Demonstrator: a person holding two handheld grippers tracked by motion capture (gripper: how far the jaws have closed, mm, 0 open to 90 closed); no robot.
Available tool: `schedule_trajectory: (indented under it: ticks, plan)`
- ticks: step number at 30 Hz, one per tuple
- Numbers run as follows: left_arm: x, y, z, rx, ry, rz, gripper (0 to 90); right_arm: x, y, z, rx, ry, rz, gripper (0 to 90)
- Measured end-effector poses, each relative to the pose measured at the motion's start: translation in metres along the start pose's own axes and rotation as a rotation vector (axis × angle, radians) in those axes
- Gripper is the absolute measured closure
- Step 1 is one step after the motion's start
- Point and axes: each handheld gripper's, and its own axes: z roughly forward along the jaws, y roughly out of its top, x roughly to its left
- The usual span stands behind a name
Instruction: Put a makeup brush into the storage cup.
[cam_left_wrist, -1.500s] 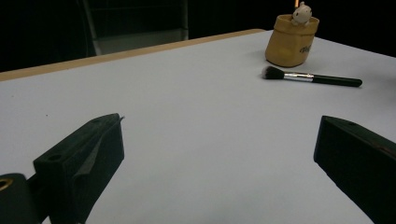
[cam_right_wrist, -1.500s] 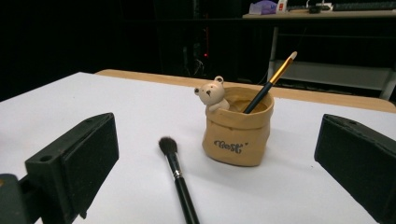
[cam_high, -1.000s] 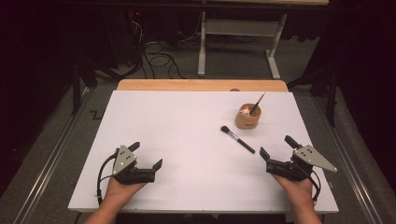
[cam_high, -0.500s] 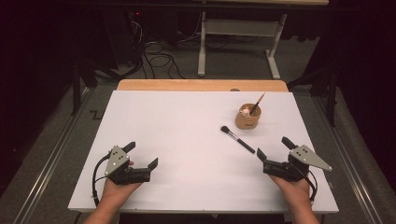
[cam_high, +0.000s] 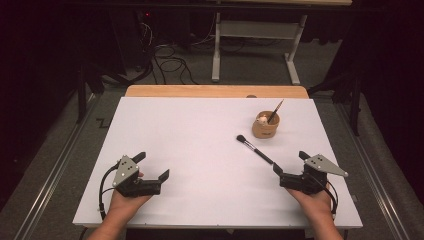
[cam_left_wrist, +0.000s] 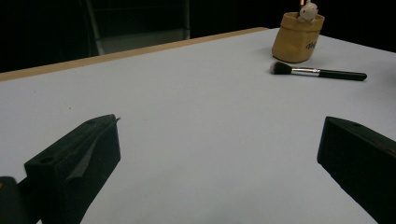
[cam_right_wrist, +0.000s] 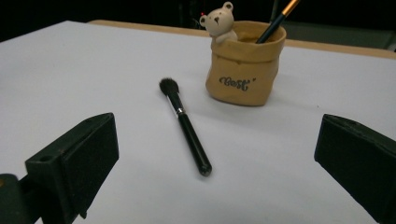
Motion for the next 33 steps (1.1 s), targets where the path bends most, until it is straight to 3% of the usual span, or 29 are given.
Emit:
schedule_trajectory:
  ticks: [7, 21, 25, 33]
  plan:
    - [0.000, -0.002, 0.001, 0.015, -0.007, -0.008, 0.2, -0.005, -0.001, 0.004, 0.062, -0.012, 0.016, 0.7]
    - [0.000, -0.003, 0.002, 0.032, -0.012, -0.005, 0.7, -0.004, -0.001, 0.012, 0.194, 0.000, -0.023, 1.3]
    - [-0.002, -0.003, 0.002, 0.034, -0.024, -0.008, 0.7, -0.004, -0.001, 0.013, 0.233, 0.000, -0.003, 1.3]
    - [-0.003, -0.001, 0.000, 0.017, -0.029, -0.012, 0.7, 0.004, 0.000, 0.018, 0.338, 0.016, -0.048, 2.0]
